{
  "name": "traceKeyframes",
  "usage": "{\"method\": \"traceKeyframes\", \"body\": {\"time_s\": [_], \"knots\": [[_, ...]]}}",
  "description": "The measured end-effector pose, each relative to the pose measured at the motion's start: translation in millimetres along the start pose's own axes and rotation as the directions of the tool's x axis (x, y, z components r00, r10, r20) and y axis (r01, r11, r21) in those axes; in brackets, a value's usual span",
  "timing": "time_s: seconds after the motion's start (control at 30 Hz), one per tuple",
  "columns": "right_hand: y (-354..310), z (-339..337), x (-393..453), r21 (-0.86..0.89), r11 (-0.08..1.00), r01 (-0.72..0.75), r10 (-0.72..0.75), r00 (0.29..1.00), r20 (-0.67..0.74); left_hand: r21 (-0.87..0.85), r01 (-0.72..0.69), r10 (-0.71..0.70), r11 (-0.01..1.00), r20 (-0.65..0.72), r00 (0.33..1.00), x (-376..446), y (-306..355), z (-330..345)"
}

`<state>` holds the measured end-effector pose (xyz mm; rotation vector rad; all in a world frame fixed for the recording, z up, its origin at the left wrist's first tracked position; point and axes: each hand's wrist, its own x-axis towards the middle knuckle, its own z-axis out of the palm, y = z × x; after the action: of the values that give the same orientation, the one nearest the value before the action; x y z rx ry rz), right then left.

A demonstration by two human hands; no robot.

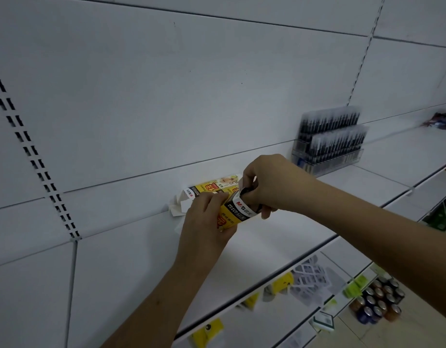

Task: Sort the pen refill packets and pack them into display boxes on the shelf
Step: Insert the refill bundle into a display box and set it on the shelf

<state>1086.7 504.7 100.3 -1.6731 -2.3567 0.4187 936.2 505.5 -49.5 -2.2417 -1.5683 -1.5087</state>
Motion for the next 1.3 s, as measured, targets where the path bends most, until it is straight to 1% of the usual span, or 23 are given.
{"method": "traceKeyframes", "body": {"time_s": [0.1,0.13,0.17,0.3,0.4,0.5,0.53,0.6,0.67,0.73,0.77,0.8,0.83,0.87,0.93,0.97,1.0,1.03,1.1,1.13,1.2,1.23,1.3], "knots": [[2,1,1,-0.260,0.965,-0.009,-0.013,0.996,-0.083,0.014,-0.004,0.004,1.000,0.008,1.000,0,1,-1],[5,1,2,-0.305,0.952,-0.021,-0.017,0.993,-0.121,0.020,-0.009,0.009,1.000,0.009,1.000,0,1,0],[8,2,4,-0.305,0.952,-0.031,-0.013,0.990,-0.139,0.023,-0.013,0.013,1.000,0.009,1.000,0,1,0],[13,12,8,-0.147,0.988,-0.047,0.032,0.994,-0.103,0.010,-0.012,0.012,1.000,0.011,1.000,-1,-2,-2],[17,13,9,-0.082,0.997,-0.011,0.000,0.992,-0.128,-0.031,0.015,-0.015,0.999,0.027,1.000,1,-1,-5],[29,-1,5,-0.018,1.000,0.018,-0.020,0.989,-0.148,-0.084,0.009,-0.003,0.996,0.071,0.997,4,1,-10],[35,-8,1,0.029,1.000,0.011,-0.007,0.990,-0.139,-0.106,0.020,-0.013,0.994,0.066,0.998,4,2,-11],[46,-18,-9,0.176,0.984,-0.012,0.036,0.990,-0.134,-0.198,0.097,-0.092,0.975,0.033,0.995,7,5,-17],[52,-20,-16,0.378,0.925,-0.026,0.072,0.991,-0.109,-0.327,0.168,-0.171,0.930,0.020,0.985,9,10,-21],[49,-13,-19,0.600,0.800,-0.014,0.059,0.997,-0.054,-0.408,0.175,-0.187,0.896,0.012,0.982,10,15,-23],[45,-10,-19,0.667,0.745,0.002,0.038,0.998,-0.045,-0.431,0.170,-0.185,0.886,0.006,0.983,10,17,-24],[39,-8,-19,0.690,0.723,0.033,0.006,0.999,-0.054,-0.447,0.163,-0.181,0.879,0.003,0.983,9,20,-24],[33,-6,-18,0.685,0.724,0.075,-0.031,0.997,-0.076,-0.459,0.155,-0.173,0.875,0.003,0.985,7,22,-24],[27,-4,-17,0.659,0.741,0.127,-0.070,0.991,-0.112,-0.464,0.146,-0.162,0.874,0.004,0.987,7,24,-25],[16,-1,-14,0.527,0.818,0.229,-0.130,0.967,-0.219,-0.495,0.134,-0.146,0.858,0.014,0.989,7,27,-27],[13,1,-12,0.460,0.851,0.254,-0.138,0.953,-0.270,-0.522,0.130,-0.145,0.843,0.013,0.989,7,29,-28],[11,2,-9,0.431,0.866,0.253,-0.125,0.945,-0.304,-0.547,0.120,-0.147,0.828,-0.005,0.989,9,31,-30],[10,2,-5,0.443,0.865,0.237,-0.099,0.944,-0.313,-0.563,0.113,-0.157,0.819,-0.030,0.987,12,33,-33],[9,0,1,0.514,0.833,0.203,-0.054,0.955,-0.290,-0.558,0.102,-0.173,0.824,-0.075,0.982,18,40,-41],[10,-1,4,0.545,0.815,0.197,-0.046,0.960,-0.278,-0.527,0.085,-0.154,0.845,-0.088,0.984,21,43,-48],[11,-4,9,0.572,0.796,0.199,-0.053,0.964,-0.262,-0.401,0.020,-0.055,0.916,-0.076,0.996,29,46,-65],[11,-5,12,0.567,0.798,0.206,-0.066,0.964,-0.258,-0.323,-0.022,0.010,0.946,-0.040,0.999,34,45,-75],[12,-6,17,0.530,0.817,0.229,-0.106,0.962,-0.253,-0.198,-0.079,0.104,0.977,0.122,0.987,50,43,-95]]}}
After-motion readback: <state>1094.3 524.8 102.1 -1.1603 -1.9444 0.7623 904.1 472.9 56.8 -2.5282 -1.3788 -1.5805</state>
